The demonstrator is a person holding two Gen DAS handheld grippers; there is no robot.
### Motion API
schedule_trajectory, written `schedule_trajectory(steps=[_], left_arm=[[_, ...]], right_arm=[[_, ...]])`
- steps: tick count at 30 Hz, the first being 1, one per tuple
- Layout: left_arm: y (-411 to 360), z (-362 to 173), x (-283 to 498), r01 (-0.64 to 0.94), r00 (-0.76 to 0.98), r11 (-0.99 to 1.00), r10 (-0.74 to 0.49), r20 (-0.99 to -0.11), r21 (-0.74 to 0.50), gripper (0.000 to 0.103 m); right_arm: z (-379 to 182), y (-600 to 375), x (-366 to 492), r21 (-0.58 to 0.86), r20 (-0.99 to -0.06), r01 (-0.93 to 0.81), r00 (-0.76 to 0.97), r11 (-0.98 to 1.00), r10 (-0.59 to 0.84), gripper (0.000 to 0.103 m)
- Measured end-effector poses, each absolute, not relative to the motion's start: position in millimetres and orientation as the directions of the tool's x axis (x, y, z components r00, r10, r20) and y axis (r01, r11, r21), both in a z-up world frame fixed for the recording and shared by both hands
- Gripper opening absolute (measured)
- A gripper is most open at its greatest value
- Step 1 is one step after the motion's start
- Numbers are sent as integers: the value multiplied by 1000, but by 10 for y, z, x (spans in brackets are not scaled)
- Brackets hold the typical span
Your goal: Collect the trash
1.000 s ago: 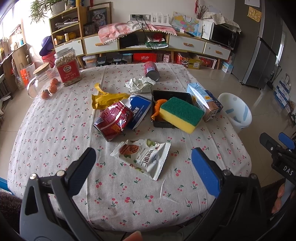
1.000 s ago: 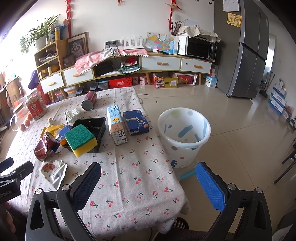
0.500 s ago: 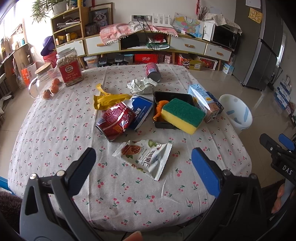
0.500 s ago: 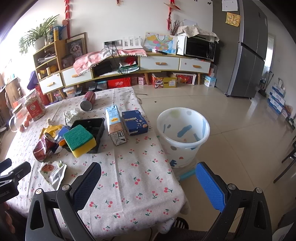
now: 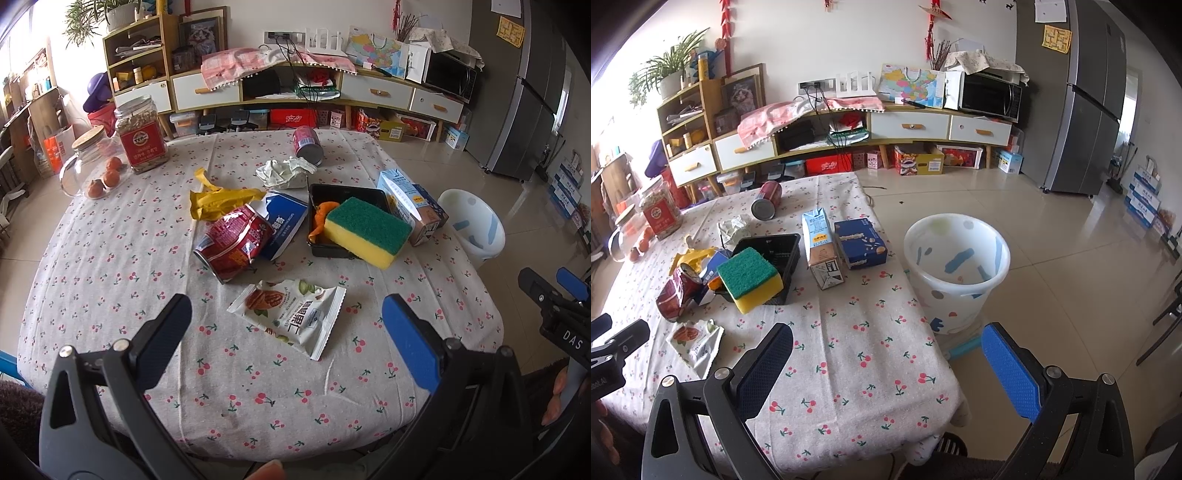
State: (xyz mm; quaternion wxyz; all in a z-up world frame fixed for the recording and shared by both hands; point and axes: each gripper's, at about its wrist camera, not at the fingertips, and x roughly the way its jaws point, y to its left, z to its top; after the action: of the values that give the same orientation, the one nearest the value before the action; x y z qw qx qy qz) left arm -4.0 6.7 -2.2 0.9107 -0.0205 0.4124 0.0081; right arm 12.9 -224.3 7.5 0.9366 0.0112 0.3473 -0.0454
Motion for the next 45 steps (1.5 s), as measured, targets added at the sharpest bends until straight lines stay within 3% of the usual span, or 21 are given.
schedule_trajectory(steps=[31,36,45], left_arm=[[214,61,77,-54,667,999,40,-744,6,102],[323,60,212,-56,630,998,27,-776,-10,102],[468,-6,626,6,538,997,59,-841,74,102]], right_arm=[[175,-2167,215,-38,-678,40,733,998,-55,103],[341,-2149,353,-65,-684,7,728,998,-50,103],[462,-2023,941,-18,-757,-109,651,994,58,103]])
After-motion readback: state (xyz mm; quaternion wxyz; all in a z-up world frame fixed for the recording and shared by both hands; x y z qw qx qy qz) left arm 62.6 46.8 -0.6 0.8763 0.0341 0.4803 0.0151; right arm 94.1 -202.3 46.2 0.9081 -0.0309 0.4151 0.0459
